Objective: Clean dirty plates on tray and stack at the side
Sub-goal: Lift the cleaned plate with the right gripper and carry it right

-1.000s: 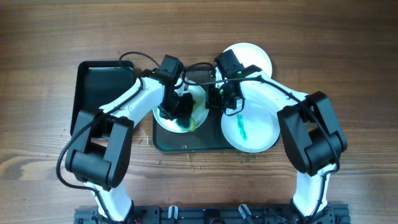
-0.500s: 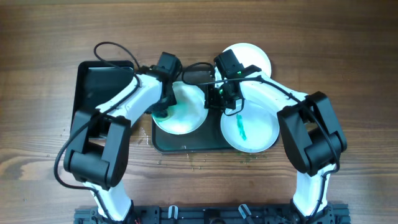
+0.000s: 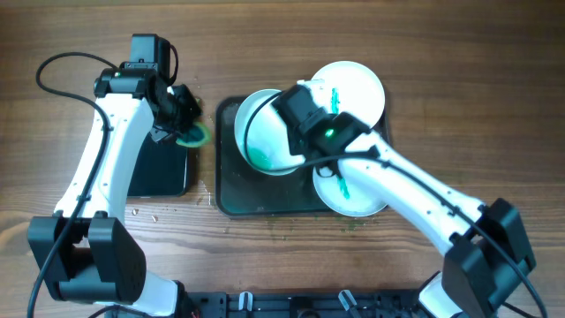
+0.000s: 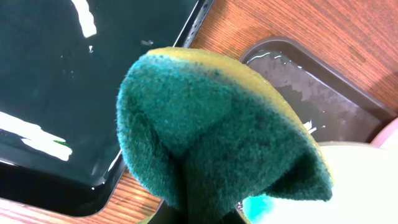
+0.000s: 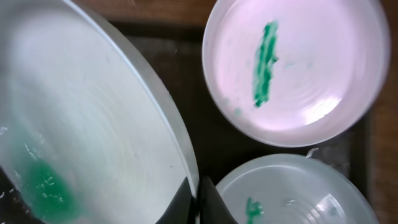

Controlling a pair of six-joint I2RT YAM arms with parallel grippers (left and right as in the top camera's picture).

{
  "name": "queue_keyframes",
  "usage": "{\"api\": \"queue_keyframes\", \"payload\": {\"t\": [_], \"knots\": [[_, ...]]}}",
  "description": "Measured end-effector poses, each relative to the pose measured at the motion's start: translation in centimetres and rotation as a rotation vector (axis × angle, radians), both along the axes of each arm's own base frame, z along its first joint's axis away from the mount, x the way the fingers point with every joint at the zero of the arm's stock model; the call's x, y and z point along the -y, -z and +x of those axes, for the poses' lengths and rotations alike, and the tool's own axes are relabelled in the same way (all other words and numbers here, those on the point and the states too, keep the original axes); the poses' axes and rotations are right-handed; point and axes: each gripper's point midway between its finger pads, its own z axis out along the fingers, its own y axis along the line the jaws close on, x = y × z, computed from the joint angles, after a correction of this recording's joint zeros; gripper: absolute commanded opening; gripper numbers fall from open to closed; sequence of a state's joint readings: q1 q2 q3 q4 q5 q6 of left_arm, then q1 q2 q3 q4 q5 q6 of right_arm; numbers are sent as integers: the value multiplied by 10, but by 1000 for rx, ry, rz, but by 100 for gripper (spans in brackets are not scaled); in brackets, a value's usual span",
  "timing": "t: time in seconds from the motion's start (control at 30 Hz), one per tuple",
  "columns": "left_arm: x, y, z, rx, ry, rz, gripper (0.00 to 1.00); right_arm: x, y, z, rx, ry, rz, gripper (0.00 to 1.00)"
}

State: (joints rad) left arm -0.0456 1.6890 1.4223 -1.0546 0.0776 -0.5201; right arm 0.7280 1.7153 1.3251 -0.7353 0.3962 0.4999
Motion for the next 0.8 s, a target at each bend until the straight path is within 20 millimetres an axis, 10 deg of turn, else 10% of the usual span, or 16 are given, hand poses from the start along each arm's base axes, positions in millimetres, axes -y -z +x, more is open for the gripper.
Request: {"api": "queue_keyframes", "payload": {"t": [0.4,0.8], "knots": [[0,-1,4,16,3,0,4,6,-114,-24,613,12,-732,4],[0,-1,3,14,3,0,4,5,-48,-8,291,-109,-472,4]]}}
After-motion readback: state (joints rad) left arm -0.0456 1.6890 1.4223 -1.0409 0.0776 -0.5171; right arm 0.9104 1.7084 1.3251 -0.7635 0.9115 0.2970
